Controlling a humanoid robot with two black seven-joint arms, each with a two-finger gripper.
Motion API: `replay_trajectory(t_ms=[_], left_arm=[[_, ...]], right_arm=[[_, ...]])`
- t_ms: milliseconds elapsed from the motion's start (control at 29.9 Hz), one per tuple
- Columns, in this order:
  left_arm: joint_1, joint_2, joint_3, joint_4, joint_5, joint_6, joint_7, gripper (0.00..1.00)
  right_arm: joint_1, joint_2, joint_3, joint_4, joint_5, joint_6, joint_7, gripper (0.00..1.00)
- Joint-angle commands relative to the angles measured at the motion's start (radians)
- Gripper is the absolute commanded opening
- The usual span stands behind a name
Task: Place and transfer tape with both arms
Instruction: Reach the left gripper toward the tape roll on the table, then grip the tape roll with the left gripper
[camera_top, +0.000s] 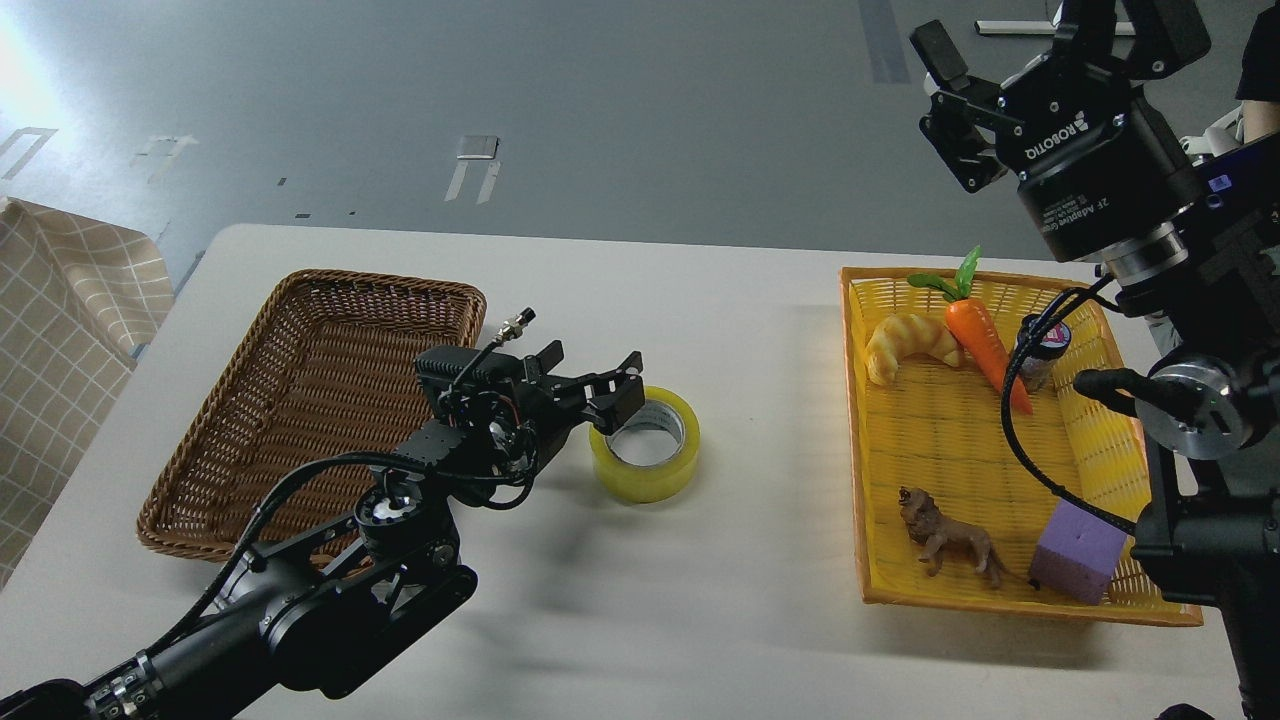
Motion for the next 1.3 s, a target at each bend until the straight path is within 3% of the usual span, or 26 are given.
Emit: replay_trajectory(t_ms=[0, 301, 1037, 1271], left_arm=[[-0.009, -0.004, 0.019, 0.038, 0.0, -0.001, 0.002, 0.98], [-0.039, 0.006, 0.091, 0.081, 0.0, -0.008, 0.002, 0.98], [-0.03, -0.007, 0.099, 0.082, 0.0, -0.022, 0.0, 0.98], [-0.032, -0.007, 0.099, 0.084, 0.0, -0.036, -0.006, 0.97]], right_arm=[[0.001, -0.005, 0.0, -0.002, 0.0, 0.0, 0.001, 1.0], [0.001, -0.005, 0.0, -0.022, 0.0, 0.0, 0.001, 1.0], [-0.016, -0.005, 0.0, -0.025, -0.003, -0.009, 0.001, 1.0], [-0.016, -0.003, -0.002, -0.026, -0.002, -0.066, 0.001, 1.0]])
